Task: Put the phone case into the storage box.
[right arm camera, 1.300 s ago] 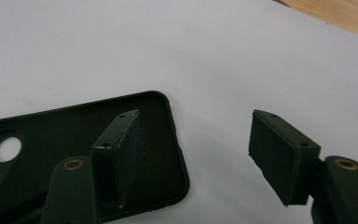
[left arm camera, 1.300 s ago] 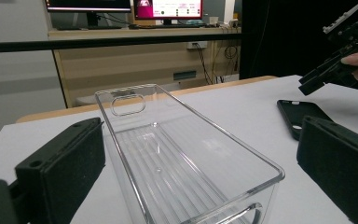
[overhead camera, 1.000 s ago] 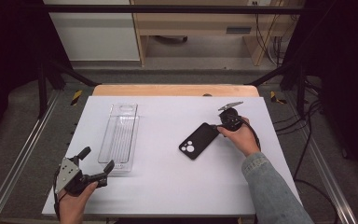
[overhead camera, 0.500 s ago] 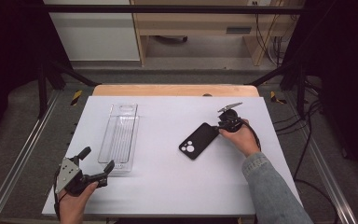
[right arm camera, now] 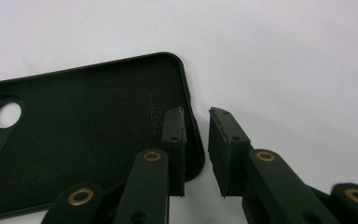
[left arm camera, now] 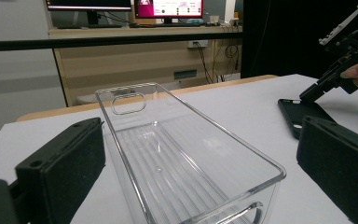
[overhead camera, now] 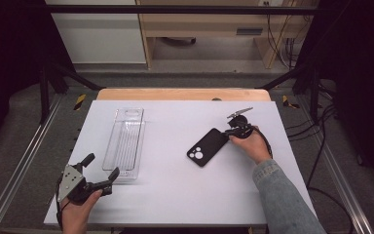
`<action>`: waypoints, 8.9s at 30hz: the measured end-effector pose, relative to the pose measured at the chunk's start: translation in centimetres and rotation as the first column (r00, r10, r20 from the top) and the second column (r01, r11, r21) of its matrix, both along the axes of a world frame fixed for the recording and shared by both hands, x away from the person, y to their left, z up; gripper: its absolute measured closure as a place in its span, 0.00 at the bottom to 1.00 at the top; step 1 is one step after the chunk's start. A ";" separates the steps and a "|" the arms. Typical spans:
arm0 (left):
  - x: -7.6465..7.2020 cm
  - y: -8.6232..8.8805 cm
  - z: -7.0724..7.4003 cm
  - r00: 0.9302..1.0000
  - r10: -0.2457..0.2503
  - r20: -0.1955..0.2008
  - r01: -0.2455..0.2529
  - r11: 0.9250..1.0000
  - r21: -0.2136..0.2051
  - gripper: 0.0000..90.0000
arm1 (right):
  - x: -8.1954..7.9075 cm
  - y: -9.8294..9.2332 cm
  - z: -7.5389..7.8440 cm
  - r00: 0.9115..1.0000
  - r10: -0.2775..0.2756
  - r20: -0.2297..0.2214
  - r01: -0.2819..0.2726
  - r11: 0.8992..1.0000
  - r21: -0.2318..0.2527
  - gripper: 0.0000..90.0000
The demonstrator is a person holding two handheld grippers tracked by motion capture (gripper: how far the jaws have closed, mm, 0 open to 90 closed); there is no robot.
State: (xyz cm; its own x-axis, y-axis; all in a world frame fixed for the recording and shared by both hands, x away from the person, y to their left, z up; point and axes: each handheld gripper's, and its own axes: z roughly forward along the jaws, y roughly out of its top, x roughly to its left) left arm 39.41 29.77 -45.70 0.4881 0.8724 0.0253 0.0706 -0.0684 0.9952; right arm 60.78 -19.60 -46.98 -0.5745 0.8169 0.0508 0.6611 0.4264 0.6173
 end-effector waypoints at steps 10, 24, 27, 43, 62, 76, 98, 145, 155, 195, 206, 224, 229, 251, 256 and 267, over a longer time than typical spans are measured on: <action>0.0 0.0 0.0 1.000 0.000 -0.001 0.000 1.000 0.000 0.01 | 0.1 -0.2 -0.2 1.000 -0.006 -0.008 0.006 1.000 0.011 0.88; 0.0 0.0 0.0 1.000 0.003 -0.003 -0.003 1.000 0.001 0.01 | 0.1 -0.3 -0.3 1.000 0.001 -0.008 -0.001 1.000 0.012 0.93; 0.0 0.0 0.0 1.000 0.003 -0.003 -0.003 1.000 0.001 0.01 | 0.1 -0.3 -0.3 1.000 0.005 -0.005 -0.005 1.000 0.010 0.94; 0.0 0.0 0.0 1.000 0.003 -0.003 -0.003 1.000 0.001 0.01 | -0.1 -0.1 -0.2 0.999 0.030 0.016 -0.030 0.999 -0.025 0.98; 0.1 0.0 0.0 1.000 0.009 -0.004 -0.009 1.000 0.001 0.01 | -3.3 -0.7 3.2 0.992 -0.002 0.124 -0.006 0.998 0.060 0.99; -0.3 0.1 0.0 0.999 0.037 -0.024 -0.037 0.999 -0.017 0.01 | -6.6 -1.1 2.1 0.985 -0.073 0.158 0.051 0.989 0.138 0.99; -1.2 -1.2 0.7 0.990 0.098 -0.101 -0.106 0.992 -0.069 0.00 | -10.4 0.4 2.0 0.954 -0.120 0.276 0.070 0.980 0.185 0.99; 0.8 -15.5 7.2 0.972 -0.018 -0.234 0.031 0.998 0.051 0.02 | -12.6 0.0 3.8 0.915 -0.152 0.374 0.058 0.966 0.251 0.99; 1.1 -17.2 6.4 0.966 -0.036 -0.257 0.054 0.996 0.064 0.02 | -12.8 -0.3 4.2 0.909 -0.140 0.392 0.051 0.972 0.231 0.99; 3.9 -21.4 1.7 0.880 -0.142 -0.452 0.108 0.989 -0.101 0.28 | -13.9 -0.3 7.4 0.868 -0.067 0.491 0.030 0.996 0.084 0.99; 4.0 -22.1 1.4 0.862 -0.189 -0.470 0.132 0.980 -0.152 0.43 | -14.0 -0.6 7.7 0.866 -0.061 0.496 0.025 0.997 0.078 0.99; 4.0 -21.9 1.1 0.857 -0.207 -0.472 0.126 0.972 -0.197 0.60 | -14.0 -0.4 7.5 0.867 -0.048 0.496 0.020 0.998 0.061 0.99; 4.0 -21.6 1.0 0.857 -0.208 -0.472 0.121 0.971 -0.208 0.63 | -14.0 -0.2 7.4 0.868 -0.040 0.495 0.015 0.998 0.055 0.99; 3.9 -21.1 0.5 0.859 -0.199 -0.472 0.097 0.968 -0.231 0.73 | -13.9 -0.1 7.2 0.869 -0.039 0.493 0.016 0.999 0.050 0.99; 3.8 -20.9 0.5 0.862 -0.191 -0.470 0.078 0.965 -0.250 0.78 | -14.0 0.0 7.2 0.870 -0.039 0.491 0.016 0.999 0.051 0.98; 3.9 -20.3 0.4 0.864 -0.195 -0.465 0.066 0.958 -0.279 0.87 | -14.0 0.2 7.1 0.872 -0.037 0.488 0.013 0.999 0.053 0.98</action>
